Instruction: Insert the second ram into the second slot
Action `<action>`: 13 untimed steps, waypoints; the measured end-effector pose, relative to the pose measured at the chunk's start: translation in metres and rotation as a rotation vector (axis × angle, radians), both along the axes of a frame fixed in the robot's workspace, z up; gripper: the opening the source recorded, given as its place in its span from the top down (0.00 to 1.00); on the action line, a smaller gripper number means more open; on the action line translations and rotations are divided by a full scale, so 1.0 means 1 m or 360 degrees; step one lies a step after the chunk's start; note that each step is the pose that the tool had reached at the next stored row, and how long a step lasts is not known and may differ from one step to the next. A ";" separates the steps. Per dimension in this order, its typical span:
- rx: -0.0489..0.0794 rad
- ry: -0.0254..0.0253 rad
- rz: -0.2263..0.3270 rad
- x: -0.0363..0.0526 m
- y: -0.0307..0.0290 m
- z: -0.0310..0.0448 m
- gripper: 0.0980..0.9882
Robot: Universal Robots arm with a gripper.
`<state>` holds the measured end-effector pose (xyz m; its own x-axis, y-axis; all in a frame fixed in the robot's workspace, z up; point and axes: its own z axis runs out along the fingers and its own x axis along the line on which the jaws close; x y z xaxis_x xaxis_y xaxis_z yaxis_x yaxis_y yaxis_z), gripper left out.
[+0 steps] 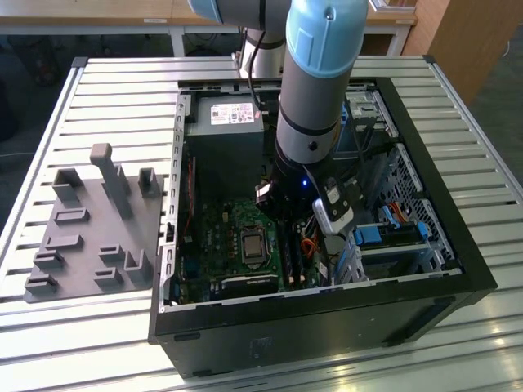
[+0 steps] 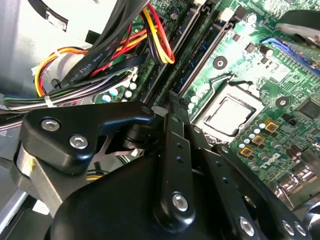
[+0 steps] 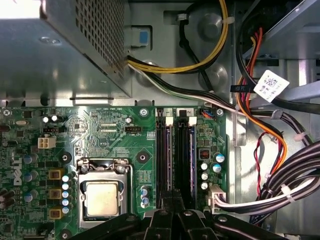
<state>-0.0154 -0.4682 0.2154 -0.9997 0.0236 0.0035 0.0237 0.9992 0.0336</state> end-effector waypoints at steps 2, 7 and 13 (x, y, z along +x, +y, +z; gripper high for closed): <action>0.0002 -0.00005 0.0000 0.0001 0.0001 0.0011 0.99; 0.0001 -0.00003 0.0000 0.0001 0.0001 0.0072 0.99; 0.0001 -0.00001 0.0000 0.0000 0.0001 0.0128 0.99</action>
